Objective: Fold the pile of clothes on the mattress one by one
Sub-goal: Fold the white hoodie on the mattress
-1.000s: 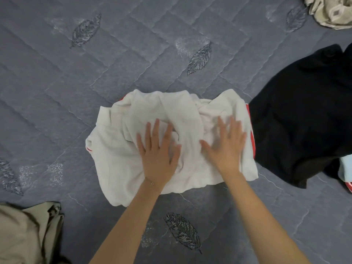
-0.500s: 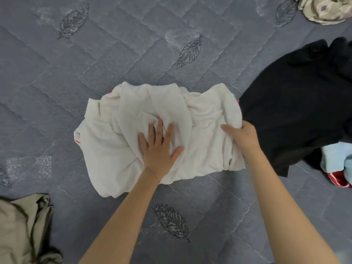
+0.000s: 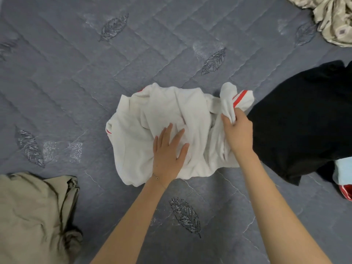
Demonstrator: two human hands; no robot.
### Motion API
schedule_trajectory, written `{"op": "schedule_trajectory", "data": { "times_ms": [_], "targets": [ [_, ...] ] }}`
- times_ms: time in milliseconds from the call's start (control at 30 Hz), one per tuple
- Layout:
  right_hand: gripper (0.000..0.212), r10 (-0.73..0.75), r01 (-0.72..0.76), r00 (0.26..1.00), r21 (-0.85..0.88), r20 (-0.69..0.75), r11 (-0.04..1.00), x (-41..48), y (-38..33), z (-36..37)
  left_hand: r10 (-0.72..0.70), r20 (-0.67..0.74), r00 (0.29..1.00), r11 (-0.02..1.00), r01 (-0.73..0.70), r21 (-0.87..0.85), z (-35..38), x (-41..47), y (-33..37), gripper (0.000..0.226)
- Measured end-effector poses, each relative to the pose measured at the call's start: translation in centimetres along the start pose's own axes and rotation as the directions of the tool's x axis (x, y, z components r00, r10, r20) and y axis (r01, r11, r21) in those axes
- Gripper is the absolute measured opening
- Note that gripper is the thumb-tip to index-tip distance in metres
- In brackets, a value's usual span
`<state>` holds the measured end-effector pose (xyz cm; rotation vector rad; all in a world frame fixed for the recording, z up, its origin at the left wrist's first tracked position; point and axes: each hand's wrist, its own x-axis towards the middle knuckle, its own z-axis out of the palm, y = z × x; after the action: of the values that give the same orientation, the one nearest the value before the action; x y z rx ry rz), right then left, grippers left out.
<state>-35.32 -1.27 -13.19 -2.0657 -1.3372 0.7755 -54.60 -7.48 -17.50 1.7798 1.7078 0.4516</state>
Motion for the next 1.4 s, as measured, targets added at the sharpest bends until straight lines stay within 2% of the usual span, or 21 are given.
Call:
{"op": "schedule_trajectory", "data": {
  "times_ms": [67,133,167,233,300,433,467,533,600,633,700,800,900,967,1000,1067,1133,1167,1300,1367,1400],
  "targets": [
    [0.024,-0.026,0.021,0.999,0.143,0.032,0.99,-1.1,-1.7,0.8,-0.088,0.078,0.993,0.936,0.109,-0.335,-1.9,-0.5,1.0,0.05],
    [0.024,-0.058,0.03,0.994,0.27,0.097,0.962,-2.3,-4.0,1.9,-0.17,0.18,0.969,0.712,0.247,-0.657,-3.9,-0.7,1.9,0.041],
    [0.024,-0.079,0.032,0.988,0.322,0.132,0.946,-2.8,-5.2,2.6,-0.19,0.228,0.955,0.608,0.296,-0.736,-4.9,-0.7,2.2,0.042],
    [0.022,-0.131,0.038,0.968,0.394,0.212,0.918,-3.9,-7.5,4.3,-0.201,0.262,0.944,0.486,0.328,-0.81,-6.2,-0.5,2.0,0.05],
    [0.007,-0.15,-0.015,0.933,0.45,0.327,0.893,-4.8,-9.4,6.1,-0.192,0.229,0.954,0.392,0.289,-0.873,-7.3,-0.5,1.2,0.055],
    [0.026,-0.114,-0.205,0.772,0.416,0.625,0.886,-6.1,-11.6,9.2,-0.311,0.266,0.912,0.209,0.339,-0.917,-10.0,-0.6,-1.7,0.055],
    [0.029,-0.083,-0.246,0.725,0.37,0.684,0.896,-6.2,-11.6,9.8,-0.341,0.274,0.899,0.217,0.359,-0.908,-10.4,-0.7,-2.5,0.049],
    [0.027,-0.052,-0.287,0.663,0.318,0.747,0.904,-6.4,-11.1,10.9,-0.384,0.239,0.892,0.322,0.372,-0.87,-10.6,-0.7,-4.4,0.032],
    [0.025,-0.081,-0.276,0.71,0.382,0.7,0.882,-6.6,-10.6,11.5,-0.414,0.199,0.888,0.38,0.367,-0.849,-10.3,-0.9,-5.8,0.033],
    [0.027,-0.109,-0.215,0.775,0.421,0.623,0.881,-6.5,-10.3,11.6,-0.443,0.173,0.88,0.39,0.362,-0.846,-10.1,-1.1,-6.4,0.035],
    [0.031,-0.223,0.051,0.874,0.374,0.433,0.926,-5.7,-9.7,11.7,-0.503,0.097,0.859,0.42,0.341,-0.841,-10.0,-1.4,-7.5,0.037],
    [0.037,-0.395,0.393,0.856,0.076,0.335,0.916,-3.9,-8.4,12.3,-0.525,0.014,0.851,0.529,0.34,-0.777,-10.7,-1.9,-9.8,0.036],
    [0.053,-0.4,0.504,0.821,-0.19,0.407,0.843,-2.7,-8.0,13.4,-0.55,-0.032,0.834,0.701,0.441,-0.561,-10.7,-2.0,-12.1,0.039],
    [0.064,-0.347,0.534,0.8,-0.318,0.489,0.783,-2.6,-7.7,14.3,-0.562,-0.165,0.811,0.808,0.495,-0.32,-10.3,-1.9,-12.5,0.046],
    [0.068,-0.308,0.536,0.794,-0.364,0.524,0.762,-2.7,-7.4,14.9,-0.508,-0.27,0.817,0.86,0.464,-0.213,-10.1,-1.7,-12.2,0.047],
    [0.073,-0.274,0.547,0.786,-0.417,0.555,0.726,-2.8,-6.7,16.1,-0.267,-0.387,0.883,0.955,0.295,0.014,-9.6,-1.2,-11.1,0.047],
    [0.077,-0.286,0.562,0.781,-0.423,0.555,0.711,-2.8,-6.3,17.0,-0.054,-0.277,0.959,0.959,0.127,0.254,-7.8,-0.6,-10.1,0.053],
    [0.076,-0.3,0.571,0.776,-0.416,0.555,0.708,-2.6,-6.3,17.2,-0.025,-0.178,0.984,0.939,0.084,0.333,-6.6,-0.5,-10.0,0.057],
    [0.058,-0.399,0.551,0.802,-0.291,0.446,0.782,-1.2,-7.0,16.7,-0.124,0.033,0.992,0.9,0.099,0.424,-2.7,-1.4,-12.0,0.067],
    [0.064,-0.435,0.497,0.862,-0.273,0.26,0.823,-0.2,-7.2,16.4,-0.139,0.044,0.989,0.896,0.106,0.431,-2.4,-1.5,-13.0,0.068],
    [0.075,-0.379,0.415,0.909,-0.278,0.174,0.867,0.5,-7.2,16.2,-0.133,0.035,0.99,0.896,0.105,0.431,-2.7,-1.4,-13.2,0.067]
  ]
}}
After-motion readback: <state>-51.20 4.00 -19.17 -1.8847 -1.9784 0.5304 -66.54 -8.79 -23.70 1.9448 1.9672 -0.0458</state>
